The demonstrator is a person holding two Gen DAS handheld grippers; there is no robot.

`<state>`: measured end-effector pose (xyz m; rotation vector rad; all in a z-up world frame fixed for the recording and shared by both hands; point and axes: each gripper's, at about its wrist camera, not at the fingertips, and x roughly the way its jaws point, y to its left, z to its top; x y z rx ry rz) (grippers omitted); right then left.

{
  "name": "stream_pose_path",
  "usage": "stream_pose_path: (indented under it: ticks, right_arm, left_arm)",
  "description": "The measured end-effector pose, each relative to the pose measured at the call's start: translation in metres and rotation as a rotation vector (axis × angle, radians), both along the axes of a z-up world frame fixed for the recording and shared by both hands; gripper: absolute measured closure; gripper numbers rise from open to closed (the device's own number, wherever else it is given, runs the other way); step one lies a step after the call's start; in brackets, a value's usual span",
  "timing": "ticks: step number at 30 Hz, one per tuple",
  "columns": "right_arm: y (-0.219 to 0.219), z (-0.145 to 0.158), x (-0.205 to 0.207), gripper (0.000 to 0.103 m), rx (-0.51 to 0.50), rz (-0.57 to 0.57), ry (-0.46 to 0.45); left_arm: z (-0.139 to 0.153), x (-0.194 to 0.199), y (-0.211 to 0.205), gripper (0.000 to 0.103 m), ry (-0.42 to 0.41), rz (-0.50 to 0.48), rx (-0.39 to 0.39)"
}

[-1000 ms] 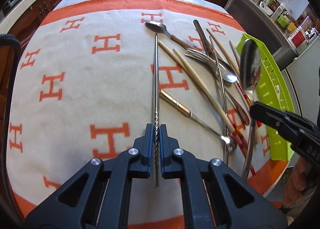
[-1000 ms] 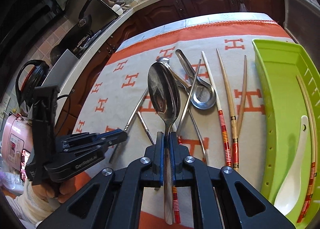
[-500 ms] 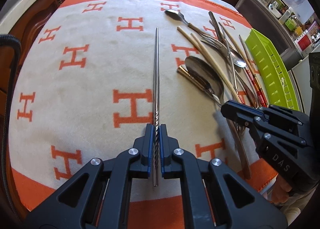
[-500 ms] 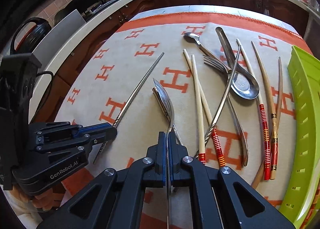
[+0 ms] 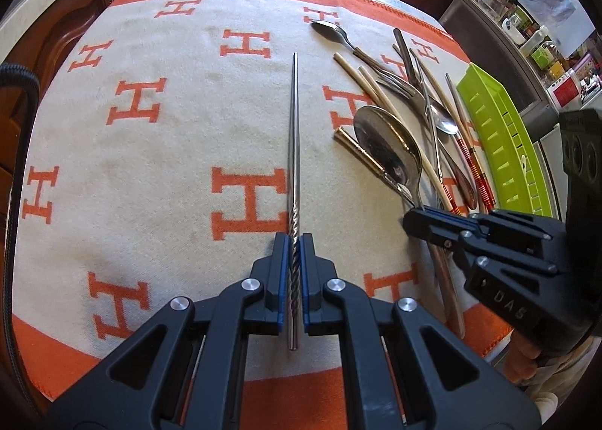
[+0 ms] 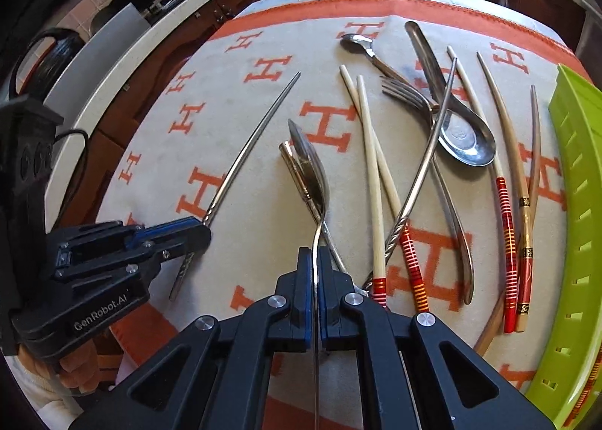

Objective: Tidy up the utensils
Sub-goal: 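Lift the steel spoon with the right tool while the left tool grasps a twisted steel chopstick, then carry the spoon and twisted chopstick into the green tray and open both tools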

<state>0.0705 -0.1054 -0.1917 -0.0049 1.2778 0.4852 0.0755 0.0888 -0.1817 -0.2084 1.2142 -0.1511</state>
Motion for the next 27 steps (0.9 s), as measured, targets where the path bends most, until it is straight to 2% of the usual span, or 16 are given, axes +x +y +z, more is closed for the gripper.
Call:
stream_pose_path:
  ticks: [10, 15, 22, 27]
  right_arm:
    - [0.004, 0.000, -0.001, 0.101, -0.008, -0.014, 0.002]
    - [-0.005, 0.007, -0.005, 0.101, 0.018, -0.037, 0.003]
    - [-0.032, 0.040, -0.011, 0.101, 0.077, -0.097, -0.051]
    - [-0.065, 0.068, -0.011, 0.101, 0.130, -0.172, -0.076]
  left_arm:
    - [0.002, 0.002, -0.005, 0.100, -0.027, 0.006, -0.002]
    - [0.020, -0.007, -0.005, 0.100, -0.104, 0.015, -0.016]
    - [0.047, -0.017, -0.004, 0.100, -0.172, 0.015, -0.064]
    - [0.070, -0.016, -0.020, 0.100, -0.204, -0.028, -0.080]
